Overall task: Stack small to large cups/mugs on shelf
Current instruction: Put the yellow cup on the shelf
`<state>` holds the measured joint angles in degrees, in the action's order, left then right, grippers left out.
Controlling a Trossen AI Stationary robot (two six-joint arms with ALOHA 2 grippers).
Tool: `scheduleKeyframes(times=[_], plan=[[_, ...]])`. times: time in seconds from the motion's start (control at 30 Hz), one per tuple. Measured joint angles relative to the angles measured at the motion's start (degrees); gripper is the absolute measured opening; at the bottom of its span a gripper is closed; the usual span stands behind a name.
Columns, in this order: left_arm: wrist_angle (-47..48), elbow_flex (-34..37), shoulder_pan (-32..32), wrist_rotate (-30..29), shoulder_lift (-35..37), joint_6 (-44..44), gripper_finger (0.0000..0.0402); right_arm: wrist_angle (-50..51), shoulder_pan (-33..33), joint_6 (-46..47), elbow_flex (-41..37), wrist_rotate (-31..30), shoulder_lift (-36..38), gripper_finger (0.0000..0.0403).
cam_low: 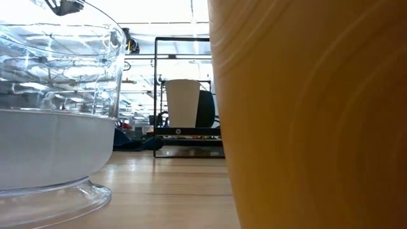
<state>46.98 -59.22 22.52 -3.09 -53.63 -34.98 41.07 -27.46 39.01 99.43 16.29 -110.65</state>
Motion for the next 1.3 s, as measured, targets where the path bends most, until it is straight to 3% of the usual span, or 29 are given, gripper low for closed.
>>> scheduleKeyframes(times=[0.97,1.3], plan=[[0.00,0.00,0.00,0.06,0.00,-0.22,0.0010,-13.15,-1.99,6.52,-12.08,0.51,-0.07,0.0165],[0.00,0.00,0.00,0.10,0.00,-0.69,0.0010,-15.83,-2.27,8.81,-15.85,3.55,-0.07,0.0164]])
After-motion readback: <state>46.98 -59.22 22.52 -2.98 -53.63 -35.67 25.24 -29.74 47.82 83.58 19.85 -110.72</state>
